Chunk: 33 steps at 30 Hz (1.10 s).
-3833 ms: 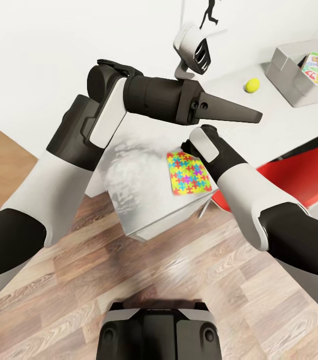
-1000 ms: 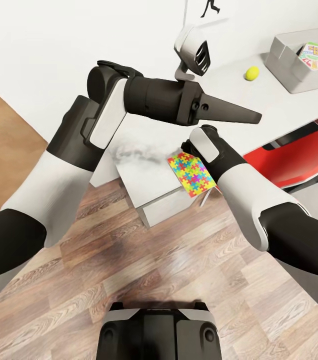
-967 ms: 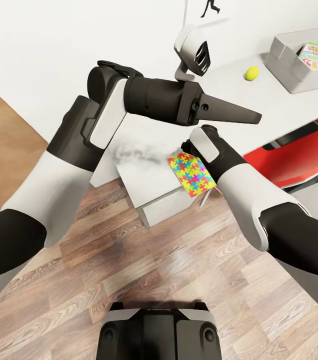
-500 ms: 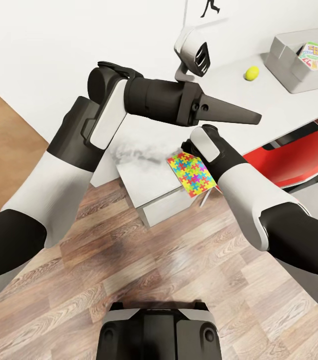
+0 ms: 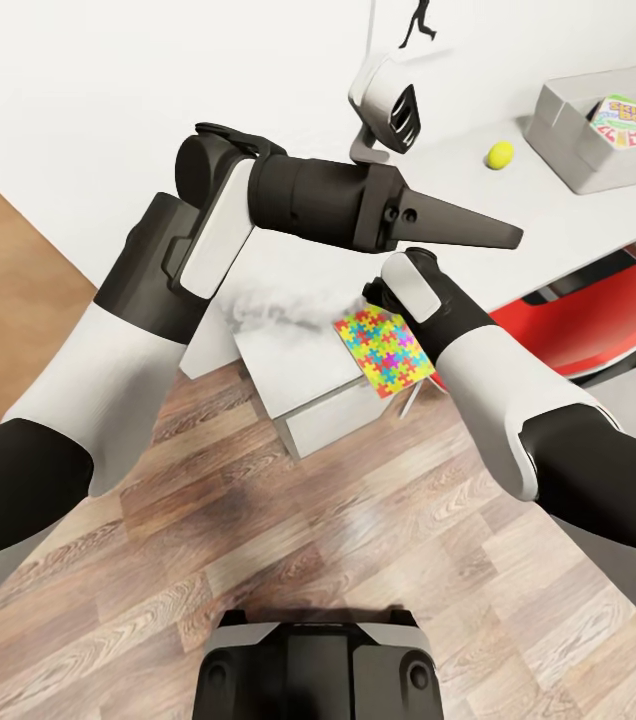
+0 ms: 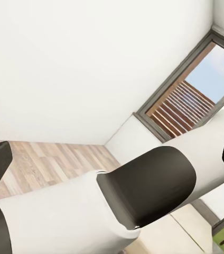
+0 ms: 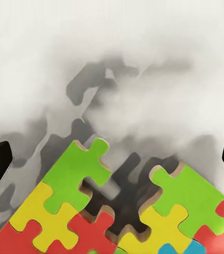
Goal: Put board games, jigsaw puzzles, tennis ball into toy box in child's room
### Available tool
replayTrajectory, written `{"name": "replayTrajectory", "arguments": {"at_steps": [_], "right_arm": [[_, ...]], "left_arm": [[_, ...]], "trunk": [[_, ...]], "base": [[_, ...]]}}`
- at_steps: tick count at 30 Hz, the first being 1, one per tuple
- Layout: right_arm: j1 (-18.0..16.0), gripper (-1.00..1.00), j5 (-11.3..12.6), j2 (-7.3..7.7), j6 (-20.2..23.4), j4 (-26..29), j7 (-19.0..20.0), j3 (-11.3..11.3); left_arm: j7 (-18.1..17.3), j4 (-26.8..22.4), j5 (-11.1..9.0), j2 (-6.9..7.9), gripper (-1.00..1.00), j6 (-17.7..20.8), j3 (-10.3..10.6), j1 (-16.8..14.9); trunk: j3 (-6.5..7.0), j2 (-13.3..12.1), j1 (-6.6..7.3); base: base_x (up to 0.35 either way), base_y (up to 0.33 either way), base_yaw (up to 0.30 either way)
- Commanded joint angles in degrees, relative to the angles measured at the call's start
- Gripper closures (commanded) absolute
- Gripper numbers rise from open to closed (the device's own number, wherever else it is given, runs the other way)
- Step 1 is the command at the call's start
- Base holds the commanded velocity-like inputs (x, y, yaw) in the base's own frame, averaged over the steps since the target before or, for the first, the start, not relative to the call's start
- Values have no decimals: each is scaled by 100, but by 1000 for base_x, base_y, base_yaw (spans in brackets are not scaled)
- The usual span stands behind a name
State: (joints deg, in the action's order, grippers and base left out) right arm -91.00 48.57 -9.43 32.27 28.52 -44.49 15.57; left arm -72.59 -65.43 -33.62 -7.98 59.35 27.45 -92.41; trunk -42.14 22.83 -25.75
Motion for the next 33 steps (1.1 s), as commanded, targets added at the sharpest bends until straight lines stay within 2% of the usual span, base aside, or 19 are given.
{"name": "replayTrajectory", "arguments": {"at_steps": [1,11,19,21,27,30,33], "right_arm": [[-5,-100,38,7,25,6,-40,33],[-5,-100,38,2,36,27,-72,26],[-41,-100,27,-5,65,62,-105,25],[-78,-100,24,-5,69,64,-110,25],[-125,-100,21,-6,83,66,-122,25],[-133,-100,21,-6,86,67,-127,28],[-137,-100,21,-6,89,76,-146,32]], "left_arm": [[-10,4,-11,1,-100,41,3,-6],[-10,4,-13,10,-100,41,-6,5],[-10,4,-21,72,-100,52,-24,108],[-14,4,-23,130,-100,56,-27,140],[-54,4,-54,551,-100,58,-70,246],[-76,4,-64,747,-100,63,-194,329],[-90,1,-80,857,-100,65,-413,377]], "trunk": [[2,9,-4],[97,9,-4],[174,9,-4],[193,9,-4],[250,9,-4],[279,9,-4],[307,9,-4]], "base": [[0,0,0],[0,0,0],[0,0,0],[0,0,0],[0,0,0],[0,0,0],[0,0,0]]}}
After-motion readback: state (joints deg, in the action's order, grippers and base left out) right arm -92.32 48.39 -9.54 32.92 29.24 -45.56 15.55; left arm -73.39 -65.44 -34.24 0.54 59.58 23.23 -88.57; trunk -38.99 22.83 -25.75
